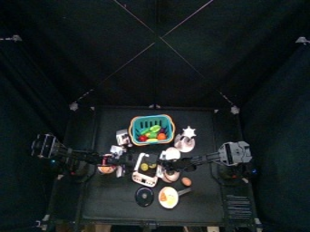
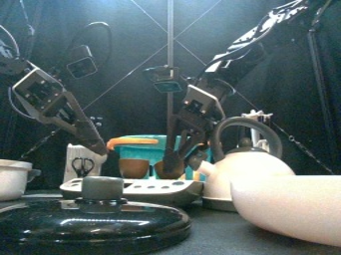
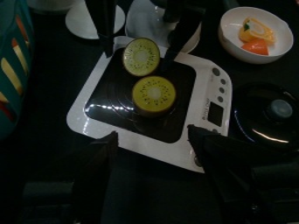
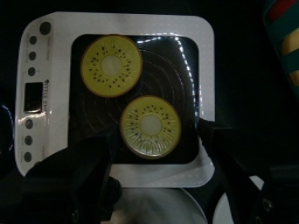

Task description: Grab kiwi half

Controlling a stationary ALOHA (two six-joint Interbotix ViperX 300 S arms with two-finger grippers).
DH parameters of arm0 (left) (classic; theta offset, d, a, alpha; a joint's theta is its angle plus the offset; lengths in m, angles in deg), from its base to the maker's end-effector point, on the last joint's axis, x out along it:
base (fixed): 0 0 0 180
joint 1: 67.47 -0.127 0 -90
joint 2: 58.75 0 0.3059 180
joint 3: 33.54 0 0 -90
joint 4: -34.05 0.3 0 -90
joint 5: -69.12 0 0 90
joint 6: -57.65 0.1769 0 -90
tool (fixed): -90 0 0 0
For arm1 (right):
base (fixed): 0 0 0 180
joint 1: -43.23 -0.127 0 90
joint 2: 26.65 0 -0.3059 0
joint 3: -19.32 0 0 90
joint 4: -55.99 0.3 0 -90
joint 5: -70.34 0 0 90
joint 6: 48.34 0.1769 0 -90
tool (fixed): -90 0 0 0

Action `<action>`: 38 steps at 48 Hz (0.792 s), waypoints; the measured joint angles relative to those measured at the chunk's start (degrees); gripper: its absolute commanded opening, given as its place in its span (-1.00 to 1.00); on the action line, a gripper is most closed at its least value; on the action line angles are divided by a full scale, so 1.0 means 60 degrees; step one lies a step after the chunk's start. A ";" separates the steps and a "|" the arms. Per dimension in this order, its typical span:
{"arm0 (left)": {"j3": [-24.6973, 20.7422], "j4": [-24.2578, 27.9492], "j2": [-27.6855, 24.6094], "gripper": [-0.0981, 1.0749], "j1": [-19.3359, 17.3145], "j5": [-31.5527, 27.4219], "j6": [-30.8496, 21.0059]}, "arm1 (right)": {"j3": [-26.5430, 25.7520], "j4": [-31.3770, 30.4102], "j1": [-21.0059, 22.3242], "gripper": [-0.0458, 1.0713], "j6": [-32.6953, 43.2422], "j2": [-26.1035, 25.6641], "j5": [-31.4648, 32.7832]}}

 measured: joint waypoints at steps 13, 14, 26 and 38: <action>0.0015 0.0000 0.0000 0.82 0.0000 0.0000 -0.0015 | -0.0015 0.0015 0.0000 0.69 0.0015 -0.0015 0.0029; 0.0015 0.0000 -0.0015 0.82 0.0000 0.0000 -0.0015 | -0.0015 0.0000 0.0000 0.68 0.0015 -0.0015 0.0044; 0.0015 0.0000 0.0000 0.82 0.0000 0.0000 -0.0015 | -0.0015 0.0000 -0.0015 0.51 0.0015 0.0000 0.0044; 0.0015 0.0000 0.0000 0.82 -0.0015 0.0000 -0.0015 | -0.0029 -0.0088 -0.0029 0.45 -0.0015 -0.0015 0.0234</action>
